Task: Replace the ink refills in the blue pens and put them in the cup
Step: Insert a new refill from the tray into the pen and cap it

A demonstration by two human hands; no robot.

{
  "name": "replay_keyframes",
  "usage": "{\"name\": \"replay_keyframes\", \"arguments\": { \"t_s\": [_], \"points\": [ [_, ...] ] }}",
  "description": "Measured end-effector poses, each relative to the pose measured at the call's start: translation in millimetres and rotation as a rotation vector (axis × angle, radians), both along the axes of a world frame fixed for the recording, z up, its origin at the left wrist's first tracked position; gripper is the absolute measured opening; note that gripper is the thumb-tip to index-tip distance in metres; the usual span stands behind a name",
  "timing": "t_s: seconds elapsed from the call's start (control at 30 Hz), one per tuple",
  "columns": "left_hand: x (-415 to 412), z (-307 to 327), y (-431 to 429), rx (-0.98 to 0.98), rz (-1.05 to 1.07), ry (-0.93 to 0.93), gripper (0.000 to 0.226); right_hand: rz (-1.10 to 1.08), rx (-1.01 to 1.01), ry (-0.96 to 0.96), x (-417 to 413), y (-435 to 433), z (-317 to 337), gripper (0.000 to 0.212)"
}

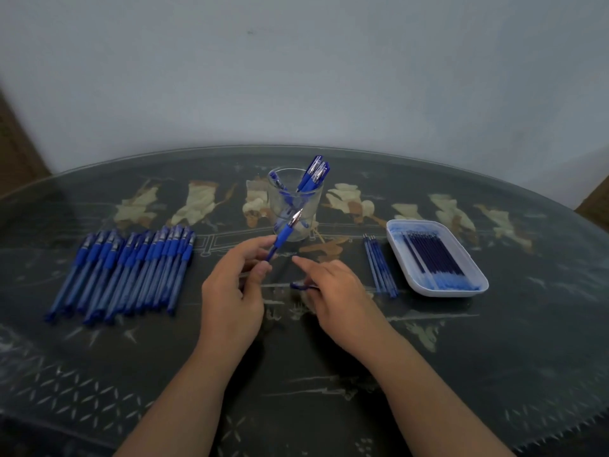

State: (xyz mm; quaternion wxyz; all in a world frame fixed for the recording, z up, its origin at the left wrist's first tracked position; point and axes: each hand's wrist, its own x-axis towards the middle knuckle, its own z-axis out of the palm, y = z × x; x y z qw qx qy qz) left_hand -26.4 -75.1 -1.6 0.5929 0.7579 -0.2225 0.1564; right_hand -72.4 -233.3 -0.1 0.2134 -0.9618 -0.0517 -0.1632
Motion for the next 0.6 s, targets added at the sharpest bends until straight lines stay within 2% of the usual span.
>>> {"name": "replay_keyframes", "arguments": {
  "t_s": [0.07, 0.17, 0.33, 0.47, 0.6],
  "points": [
    [0.1, -0.4, 0.0, -0.004, -0.006, 0.001, 0.060, -0.084, 0.132, 0.004, -0.7, -5.8, 5.6, 0.045],
    [0.1, -0.7, 0.1, 0.008, -0.029, -0.001, 0.057, -0.212, 0.475, -0.018, -3.2, -15.1, 22.2, 0.044],
    [1.0, -3.7, -0.2, 0.043, -0.080, -0.020, 0.056, -0.155, 0.900, -0.063, -13.8, -23.9, 48.9, 0.041],
    [-1.0, -3.9, -1.7, 0.072, -0.124, -0.061, 0.061, -0.083, 1.118, -0.165, -19.0, -23.8, 64.4, 0.033],
    [-1.9, -4.1, -3.3, 0.103, -0.163, -0.115, 0.060, -0.074, 1.183, -0.218, -20.9, -23.0, 68.8, 0.030]
  ]
}}
